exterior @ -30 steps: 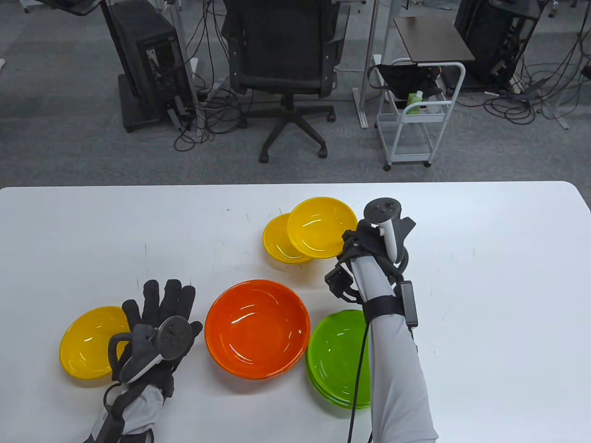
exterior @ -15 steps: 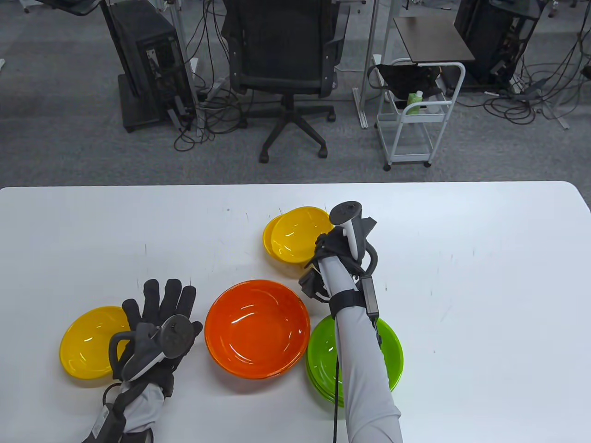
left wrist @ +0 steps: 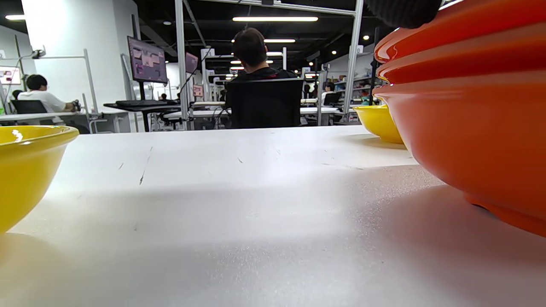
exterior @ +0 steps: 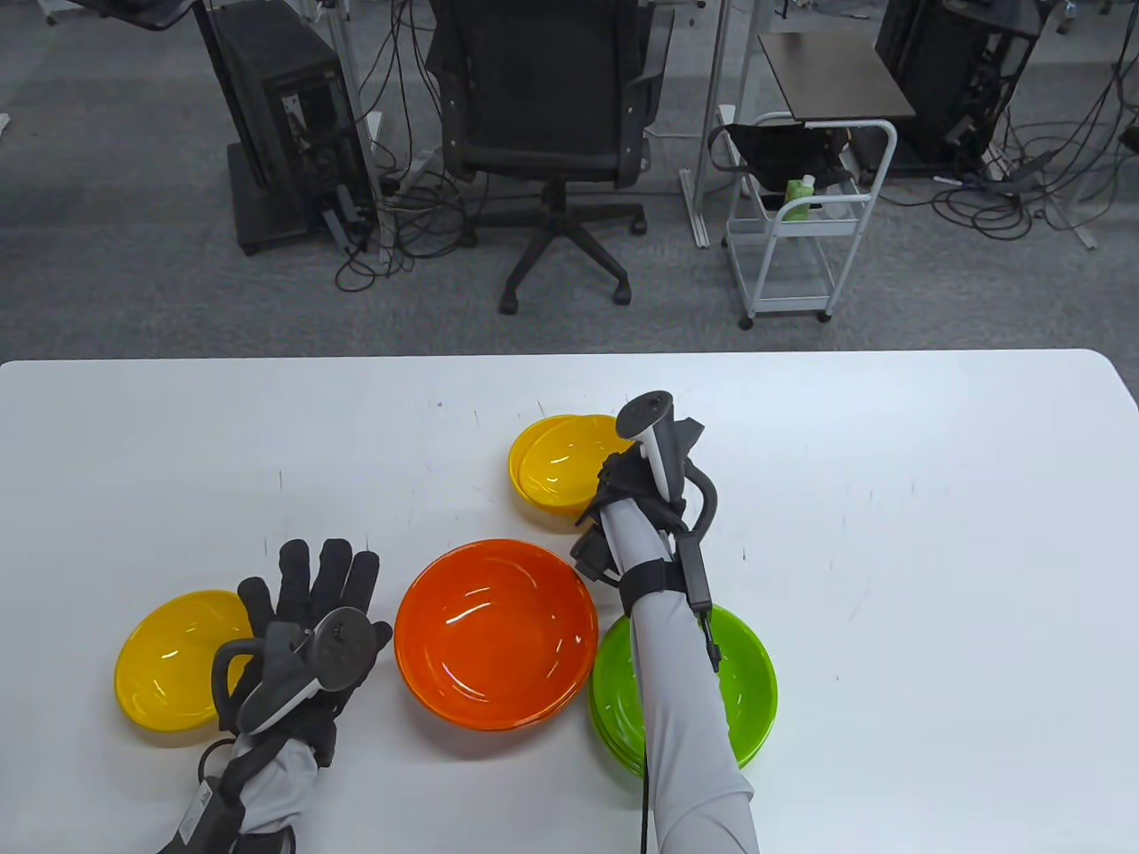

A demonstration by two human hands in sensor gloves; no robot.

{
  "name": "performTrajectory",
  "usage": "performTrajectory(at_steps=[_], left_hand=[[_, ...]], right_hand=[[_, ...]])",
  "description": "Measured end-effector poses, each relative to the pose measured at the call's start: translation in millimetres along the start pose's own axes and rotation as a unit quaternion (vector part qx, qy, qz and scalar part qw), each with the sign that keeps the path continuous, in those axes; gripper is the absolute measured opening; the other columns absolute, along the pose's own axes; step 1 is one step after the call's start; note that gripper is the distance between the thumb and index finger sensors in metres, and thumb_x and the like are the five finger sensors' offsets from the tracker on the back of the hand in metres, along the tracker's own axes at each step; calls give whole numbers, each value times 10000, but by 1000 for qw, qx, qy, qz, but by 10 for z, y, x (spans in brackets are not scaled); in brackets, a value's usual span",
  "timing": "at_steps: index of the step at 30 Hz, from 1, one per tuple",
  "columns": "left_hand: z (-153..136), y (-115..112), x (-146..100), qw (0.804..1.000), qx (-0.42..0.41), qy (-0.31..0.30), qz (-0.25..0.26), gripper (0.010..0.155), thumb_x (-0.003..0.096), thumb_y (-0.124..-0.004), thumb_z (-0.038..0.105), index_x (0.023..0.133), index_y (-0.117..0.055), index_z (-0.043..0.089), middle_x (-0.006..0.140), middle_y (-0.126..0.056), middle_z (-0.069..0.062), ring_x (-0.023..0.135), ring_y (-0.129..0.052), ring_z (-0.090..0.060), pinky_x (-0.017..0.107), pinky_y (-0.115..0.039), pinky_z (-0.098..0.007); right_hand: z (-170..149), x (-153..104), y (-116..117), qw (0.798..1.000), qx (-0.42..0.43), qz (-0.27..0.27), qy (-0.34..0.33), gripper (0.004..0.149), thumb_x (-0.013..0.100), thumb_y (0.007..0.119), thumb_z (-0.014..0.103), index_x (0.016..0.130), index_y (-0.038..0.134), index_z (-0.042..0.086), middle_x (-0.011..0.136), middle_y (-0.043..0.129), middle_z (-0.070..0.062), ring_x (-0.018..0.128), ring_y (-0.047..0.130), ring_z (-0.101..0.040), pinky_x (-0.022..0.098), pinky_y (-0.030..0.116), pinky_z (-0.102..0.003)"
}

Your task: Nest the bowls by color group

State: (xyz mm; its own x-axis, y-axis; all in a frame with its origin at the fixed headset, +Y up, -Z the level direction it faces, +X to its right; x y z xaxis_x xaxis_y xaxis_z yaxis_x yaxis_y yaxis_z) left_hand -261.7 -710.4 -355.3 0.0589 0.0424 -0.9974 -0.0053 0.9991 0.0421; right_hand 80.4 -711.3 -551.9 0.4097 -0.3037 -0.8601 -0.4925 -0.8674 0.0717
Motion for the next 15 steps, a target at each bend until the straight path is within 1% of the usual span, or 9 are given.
performTrajectory(at_steps=[6,8,11,15], left_hand=[[15,-9,-2,1000,4,-3,-5,751,492,-659,541,1135,-333,331,1247,-270,-14,1124,-162,-426,729,-248,-751],[17,-10,-4,1000,4,-3,-6,750,492,-659,541,1135,-334,332,1247,-270,-13,1124,-162,-426,731,-247,-750],[18,-13,-6,1000,5,-3,-7,750,492,-659,541,1135,-335,330,1247,-271,-15,1124,-164,-427,730,-249,-750],[18,-21,-11,1000,7,-2,-11,751,492,-659,542,1135,-337,328,1248,-277,-14,1126,-175,-427,729,-254,-751]], right_hand=[[-19,-42,-63,1000,11,6,-23,665,572,674,365,1135,453,89,965,811,-152,694,933,-223,607,750,-481],[-20,-86,-105,999,9,5,-42,665,566,673,381,1132,472,96,979,813,-136,722,924,-249,628,726,-514],[21,-228,-200,996,13,-10,-87,656,556,685,371,1122,510,89,983,815,-156,732,925,-276,629,714,-544],[59,-503,-408,986,-25,-46,-158,658,549,686,386,1119,529,97,1011,790,-165,768,905,-302,632,700,-566]])
Point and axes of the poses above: the tracker on the back of each hand, its own z axis roughly to the thumb side, its own x axis roughly from the wrist to the fingertips, y = z × x, the point moved 4 cm from there along x, roughly from the wrist to the fingertips
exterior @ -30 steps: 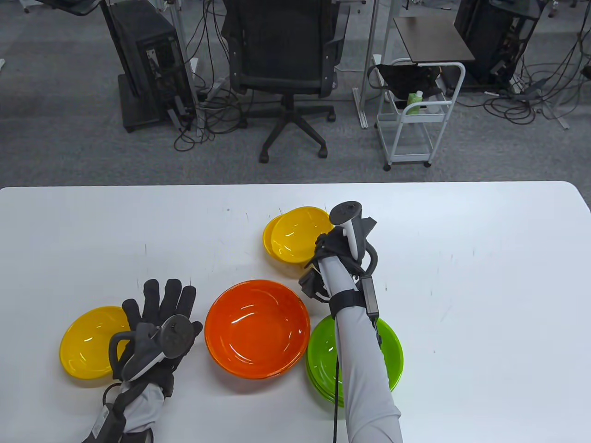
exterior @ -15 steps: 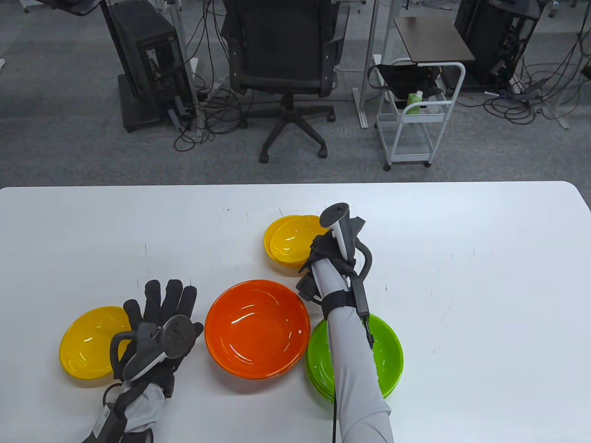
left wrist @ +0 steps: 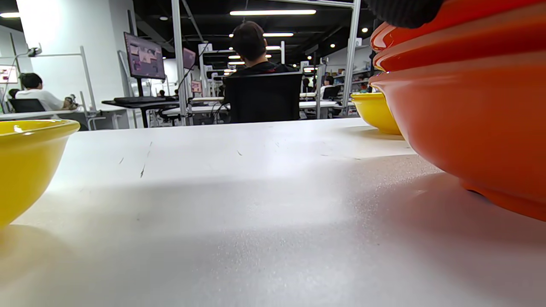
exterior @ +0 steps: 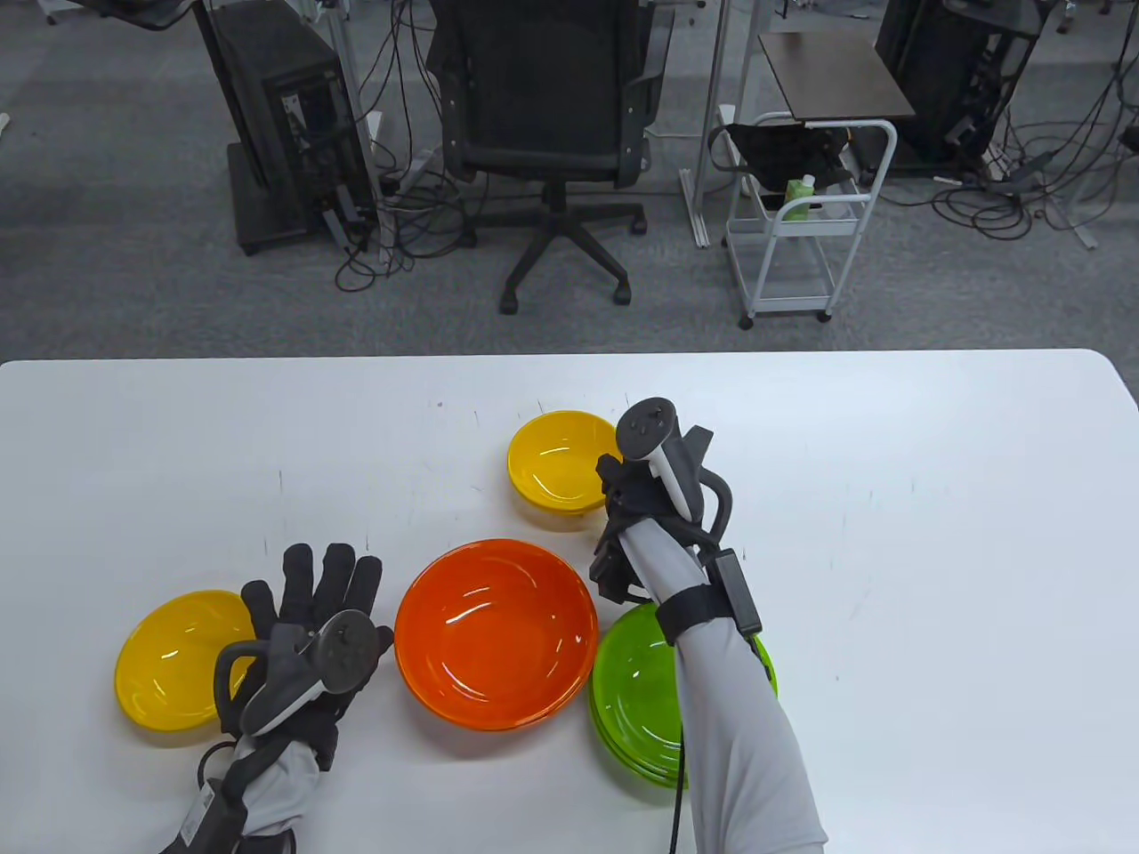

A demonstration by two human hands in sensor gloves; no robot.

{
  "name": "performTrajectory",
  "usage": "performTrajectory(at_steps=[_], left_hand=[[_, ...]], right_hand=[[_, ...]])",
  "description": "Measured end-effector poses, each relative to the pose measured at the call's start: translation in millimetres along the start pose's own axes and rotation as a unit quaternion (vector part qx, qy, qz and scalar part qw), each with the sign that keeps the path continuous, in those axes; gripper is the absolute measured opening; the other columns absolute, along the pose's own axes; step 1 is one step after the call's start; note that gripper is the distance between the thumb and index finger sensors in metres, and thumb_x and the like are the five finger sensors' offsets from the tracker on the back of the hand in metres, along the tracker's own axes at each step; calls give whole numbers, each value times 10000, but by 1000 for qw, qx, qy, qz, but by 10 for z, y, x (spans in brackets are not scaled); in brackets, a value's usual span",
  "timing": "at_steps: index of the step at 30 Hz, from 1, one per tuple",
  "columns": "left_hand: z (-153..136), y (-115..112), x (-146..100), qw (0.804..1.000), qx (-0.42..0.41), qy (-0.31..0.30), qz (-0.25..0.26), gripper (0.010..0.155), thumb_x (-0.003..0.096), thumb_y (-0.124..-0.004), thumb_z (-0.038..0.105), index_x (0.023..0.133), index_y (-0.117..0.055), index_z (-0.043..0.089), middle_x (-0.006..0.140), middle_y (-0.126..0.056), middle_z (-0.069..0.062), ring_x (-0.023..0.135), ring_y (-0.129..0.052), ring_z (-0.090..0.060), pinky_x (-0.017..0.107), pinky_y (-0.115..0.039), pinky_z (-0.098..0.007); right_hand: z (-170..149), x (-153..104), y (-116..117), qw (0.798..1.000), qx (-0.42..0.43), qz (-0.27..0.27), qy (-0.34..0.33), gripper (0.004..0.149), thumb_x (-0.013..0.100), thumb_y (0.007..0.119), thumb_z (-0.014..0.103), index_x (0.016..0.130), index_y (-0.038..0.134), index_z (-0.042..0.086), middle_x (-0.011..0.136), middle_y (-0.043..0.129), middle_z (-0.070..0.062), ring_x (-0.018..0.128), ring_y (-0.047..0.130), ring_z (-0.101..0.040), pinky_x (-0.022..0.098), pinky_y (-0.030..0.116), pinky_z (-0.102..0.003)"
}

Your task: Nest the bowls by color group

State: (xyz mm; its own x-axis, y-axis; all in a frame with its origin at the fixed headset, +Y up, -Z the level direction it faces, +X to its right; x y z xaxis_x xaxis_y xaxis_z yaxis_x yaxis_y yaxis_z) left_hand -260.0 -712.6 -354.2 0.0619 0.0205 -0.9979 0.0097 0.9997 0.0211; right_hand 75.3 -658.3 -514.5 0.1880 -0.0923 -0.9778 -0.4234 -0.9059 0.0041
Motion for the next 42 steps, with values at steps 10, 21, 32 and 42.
performTrajectory(at_steps=[10,21,32,42], left_hand=[[-139,-75,-3,996,36,78,-27,793,483,-665,573,1139,-306,309,1246,-313,-13,1140,-330,-413,748,-340,-724],[-416,-19,-70,988,8,150,-21,763,485,-653,576,1137,-360,308,1239,-366,-49,1130,-406,-410,747,-391,-705],[-559,-362,-117,955,35,262,-133,841,447,-752,556,1116,-463,137,1153,-594,-167,990,-787,-368,711,-647,-577],[-656,-365,-74,947,79,293,-103,740,475,-817,313,1095,-454,133,1032,-773,-53,808,-942,-203,638,-767,-444]], right_hand=[[-189,-800,-380,985,-103,-42,-132,646,536,668,464,1121,585,201,1170,582,-188,1002,633,-457,689,542,-671],[-797,-1488,-414,970,-148,-89,-171,693,523,663,504,1136,549,202,1200,520,-189,1048,511,-510,691,435,-738],[-1254,-1568,-252,975,-144,-70,-151,694,526,659,504,1139,545,198,1205,504,-187,1059,473,-520,691,406,-752],[-1253,-1554,-203,975,-143,-66,-156,691,526,660,499,1136,552,192,1200,516,-187,1057,476,-522,688,406,-753]])
Point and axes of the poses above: the tracker on the back of each hand, its own z axis roughly to the thumb side, its own x axis roughly from the wrist to the fingertips, y = z × x, the point moved 4 cm from there along x, roughly from the wrist to the fingertips
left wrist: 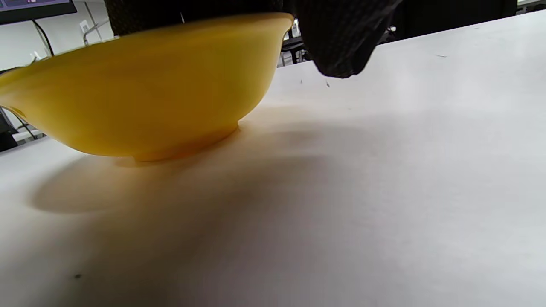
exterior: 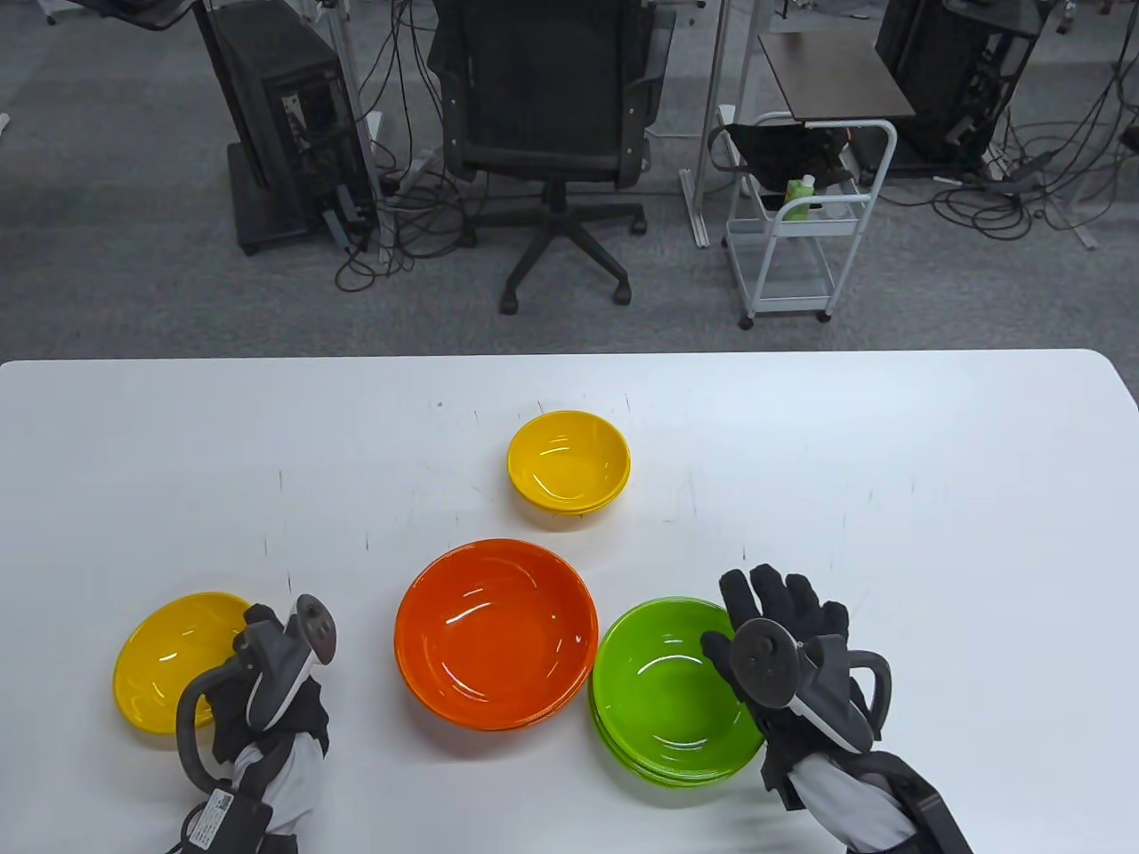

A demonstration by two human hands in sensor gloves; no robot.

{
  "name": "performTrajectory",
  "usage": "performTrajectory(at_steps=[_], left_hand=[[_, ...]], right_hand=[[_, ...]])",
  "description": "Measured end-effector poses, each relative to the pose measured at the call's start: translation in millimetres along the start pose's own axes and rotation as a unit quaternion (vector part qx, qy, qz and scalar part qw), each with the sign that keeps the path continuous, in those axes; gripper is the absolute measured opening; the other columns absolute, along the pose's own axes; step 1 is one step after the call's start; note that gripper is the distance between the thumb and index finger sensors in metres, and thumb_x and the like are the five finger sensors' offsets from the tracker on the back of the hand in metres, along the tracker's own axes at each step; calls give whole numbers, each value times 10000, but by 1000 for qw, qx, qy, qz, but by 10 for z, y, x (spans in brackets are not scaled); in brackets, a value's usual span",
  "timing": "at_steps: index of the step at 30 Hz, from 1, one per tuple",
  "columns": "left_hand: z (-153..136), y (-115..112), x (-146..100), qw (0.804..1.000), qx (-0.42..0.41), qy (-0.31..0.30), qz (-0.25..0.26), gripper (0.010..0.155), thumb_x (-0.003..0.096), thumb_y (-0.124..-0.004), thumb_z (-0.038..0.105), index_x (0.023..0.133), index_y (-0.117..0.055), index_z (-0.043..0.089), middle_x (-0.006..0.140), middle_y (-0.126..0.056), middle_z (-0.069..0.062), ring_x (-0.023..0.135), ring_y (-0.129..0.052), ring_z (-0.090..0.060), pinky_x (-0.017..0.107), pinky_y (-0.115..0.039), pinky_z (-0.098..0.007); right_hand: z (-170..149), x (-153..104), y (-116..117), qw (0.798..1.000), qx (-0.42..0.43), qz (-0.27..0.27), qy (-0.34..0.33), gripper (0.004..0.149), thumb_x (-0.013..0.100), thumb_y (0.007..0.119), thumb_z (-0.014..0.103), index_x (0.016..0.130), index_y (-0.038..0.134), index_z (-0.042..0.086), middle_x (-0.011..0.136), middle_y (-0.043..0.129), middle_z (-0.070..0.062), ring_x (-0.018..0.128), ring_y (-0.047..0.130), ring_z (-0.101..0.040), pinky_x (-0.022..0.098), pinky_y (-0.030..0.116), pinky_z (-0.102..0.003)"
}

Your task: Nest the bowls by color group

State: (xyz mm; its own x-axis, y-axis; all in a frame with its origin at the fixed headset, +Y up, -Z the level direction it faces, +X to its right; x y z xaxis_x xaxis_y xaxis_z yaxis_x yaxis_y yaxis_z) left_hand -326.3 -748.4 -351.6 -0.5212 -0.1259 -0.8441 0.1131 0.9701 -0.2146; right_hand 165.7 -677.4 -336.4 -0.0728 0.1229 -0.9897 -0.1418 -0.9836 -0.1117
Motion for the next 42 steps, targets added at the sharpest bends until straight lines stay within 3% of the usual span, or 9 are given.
performTrajectory(at_steps=[4,8,17,25,29,34,42], left_hand=[[-79,-60,64,1000,-7,17,-8,716,475,-822,270,1086,-482,118,969,-831,-13,755,-955,-180,618,-779,-426],[-106,-27,68,1000,-10,15,16,637,453,-860,253,1041,-640,149,893,-910,-2,694,-987,-170,594,-801,-416],[-143,335,-116,989,-39,9,141,530,421,-889,275,942,-799,237,796,-986,60,647,-1012,-138,580,-816,-396],[133,897,-485,959,-82,-97,255,493,405,-904,289,891,-839,336,798,-991,129,702,-992,-111,657,-762,-415],[391,1130,-665,939,-125,-188,260,485,403,-910,285,878,-848,363,807,-991,147,728,-986,-111,689,-732,-436],[719,1322,-875,925,-84,-249,276,483,399,-913,294,871,-857,384,819,-994,164,755,-987,-111,703,-720,-463],[1108,1503,-1227,878,-111,-369,282,467,386,-926,299,839,-877,401,794,-1013,186,767,-988,-111,711,-710,-462]], right_hand=[[5,-1,41,1000,-5,5,0,689,527,658,497,1136,552,191,1200,516,-187,1058,475,-519,689,404,-753],[8,-7,55,1000,-5,8,-1,688,527,659,497,1135,552,192,1201,517,-186,1056,476,-522,687,404,-755],[33,-5,65,1000,-9,9,-5,690,528,657,497,1136,551,189,1201,520,-187,1057,474,-522,686,403,-756],[190,115,-81,999,47,9,-12,687,530,658,492,1136,550,187,1198,523,-189,1055,481,-523,684,408,-757],[394,266,-236,997,69,12,-28,682,533,656,485,1136,548,186,1194,534,-191,1049,500,-522,686,423,-750],[621,488,-368,994,100,19,-34,682,538,656,470,1139,527,175,1170,589,-194,997,641,-475,686,531,-689],[938,812,-211,972,224,64,-32,785,530,609,491,1142,394,50,1078,707,-209,750,914,-327,599,723,-554]])
Point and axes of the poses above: the tracker on the back of each hand, its own z axis roughly to the thumb side, its own x axis roughly from the wrist to the fingertips, y = z × x, the point moved 4 cm from there along x, roughly from the wrist to the fingertips
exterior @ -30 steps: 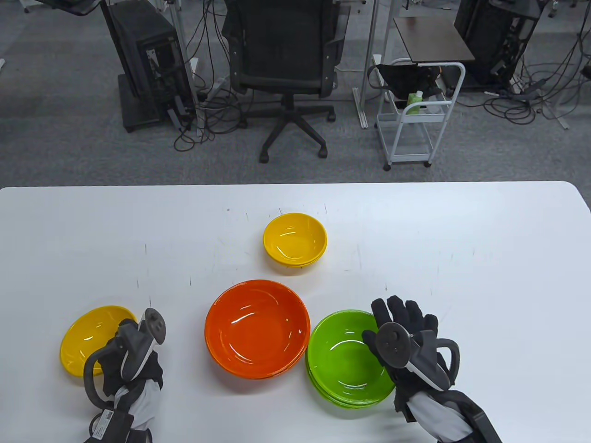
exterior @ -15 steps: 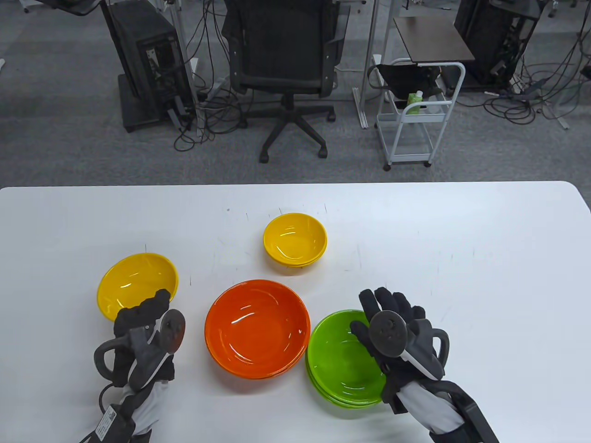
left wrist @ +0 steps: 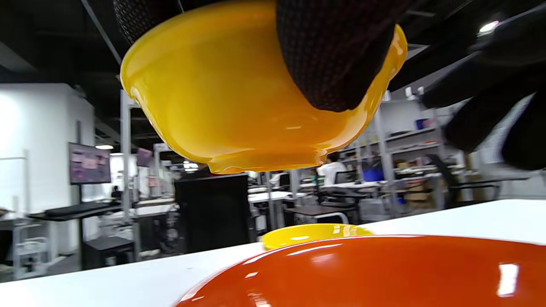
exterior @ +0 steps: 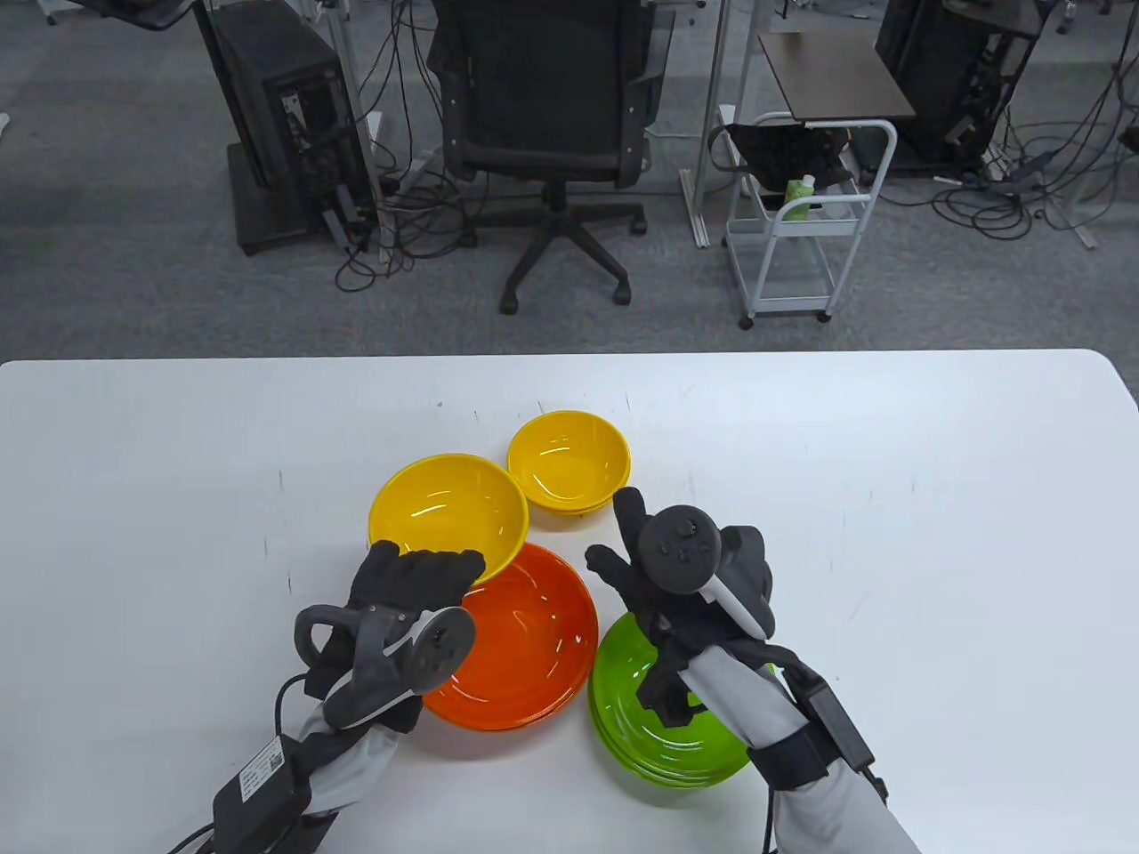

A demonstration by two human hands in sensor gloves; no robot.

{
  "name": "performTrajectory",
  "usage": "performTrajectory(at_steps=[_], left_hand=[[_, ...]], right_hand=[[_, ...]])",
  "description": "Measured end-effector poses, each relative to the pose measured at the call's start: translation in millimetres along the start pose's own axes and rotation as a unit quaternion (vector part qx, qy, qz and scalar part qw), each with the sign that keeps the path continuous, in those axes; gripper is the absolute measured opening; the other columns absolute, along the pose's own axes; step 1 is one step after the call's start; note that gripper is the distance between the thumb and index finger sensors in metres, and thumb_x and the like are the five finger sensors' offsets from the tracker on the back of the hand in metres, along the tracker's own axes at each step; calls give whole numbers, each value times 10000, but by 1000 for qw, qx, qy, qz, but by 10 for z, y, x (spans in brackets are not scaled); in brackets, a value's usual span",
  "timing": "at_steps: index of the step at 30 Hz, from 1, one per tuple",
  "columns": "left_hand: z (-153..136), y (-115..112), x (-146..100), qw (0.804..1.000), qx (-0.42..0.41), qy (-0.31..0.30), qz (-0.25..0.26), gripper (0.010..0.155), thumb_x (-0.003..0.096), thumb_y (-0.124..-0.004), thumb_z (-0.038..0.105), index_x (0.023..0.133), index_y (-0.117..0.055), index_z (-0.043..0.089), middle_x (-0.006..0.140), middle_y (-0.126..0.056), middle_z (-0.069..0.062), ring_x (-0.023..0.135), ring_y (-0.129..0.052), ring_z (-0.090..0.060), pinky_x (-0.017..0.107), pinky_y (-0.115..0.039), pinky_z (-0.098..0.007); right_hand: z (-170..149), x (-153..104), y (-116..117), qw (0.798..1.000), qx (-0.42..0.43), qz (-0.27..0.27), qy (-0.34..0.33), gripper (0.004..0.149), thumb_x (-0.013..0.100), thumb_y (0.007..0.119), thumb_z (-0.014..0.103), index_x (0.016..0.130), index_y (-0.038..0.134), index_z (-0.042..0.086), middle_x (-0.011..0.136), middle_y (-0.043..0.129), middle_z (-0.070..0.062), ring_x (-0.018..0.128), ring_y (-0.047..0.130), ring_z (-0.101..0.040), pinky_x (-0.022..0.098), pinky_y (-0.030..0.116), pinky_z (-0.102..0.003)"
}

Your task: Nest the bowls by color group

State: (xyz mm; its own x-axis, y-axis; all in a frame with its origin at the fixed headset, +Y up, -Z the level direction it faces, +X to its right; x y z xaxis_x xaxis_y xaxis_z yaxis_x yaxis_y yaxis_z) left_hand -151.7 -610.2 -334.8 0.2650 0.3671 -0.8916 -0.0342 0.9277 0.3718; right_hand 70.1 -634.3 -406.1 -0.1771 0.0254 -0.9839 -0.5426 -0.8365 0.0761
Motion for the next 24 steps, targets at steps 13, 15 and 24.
performTrajectory(at_steps=[13,15,24], left_hand=[[332,-85,14,998,-22,-64,-15,455,368,-947,294,802,-900,423,780,-1027,200,798,-971,-114,730,-680,-469],[344,-94,30,998,-21,-64,-17,452,372,-944,293,803,-898,423,786,-1022,201,813,-958,-119,736,-667,-471],[5,-31,-16,1000,13,-14,5,642,468,-736,509,1079,-556,436,1228,-531,62,1134,-506,-306,783,-483,-624]], right_hand=[[-134,285,281,980,154,102,78,688,562,670,334,1095,457,-45,712,941,-137,406,991,-112,458,842,-423],[-122,310,252,980,152,99,82,660,562,681,284,1091,469,-47,689,944,-162,390,990,-105,454,846,-416],[-141,593,-164,984,108,28,136,635,559,688,262,1091,496,-26,679,951,-170,385,996,-103,459,849,-412]])
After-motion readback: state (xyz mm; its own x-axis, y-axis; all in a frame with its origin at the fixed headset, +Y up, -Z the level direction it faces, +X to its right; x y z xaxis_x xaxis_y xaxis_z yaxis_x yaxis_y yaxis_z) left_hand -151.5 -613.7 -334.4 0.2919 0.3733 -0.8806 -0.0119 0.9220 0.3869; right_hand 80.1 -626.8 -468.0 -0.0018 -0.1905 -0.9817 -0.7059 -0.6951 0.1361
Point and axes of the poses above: the tracker on the back of each hand, its own z axis roughly to the thumb side, its own x axis roughly from the wrist to the fingertips, y = z × x, the point moved 4 cm from there along x, roughly from the wrist to the fingertips
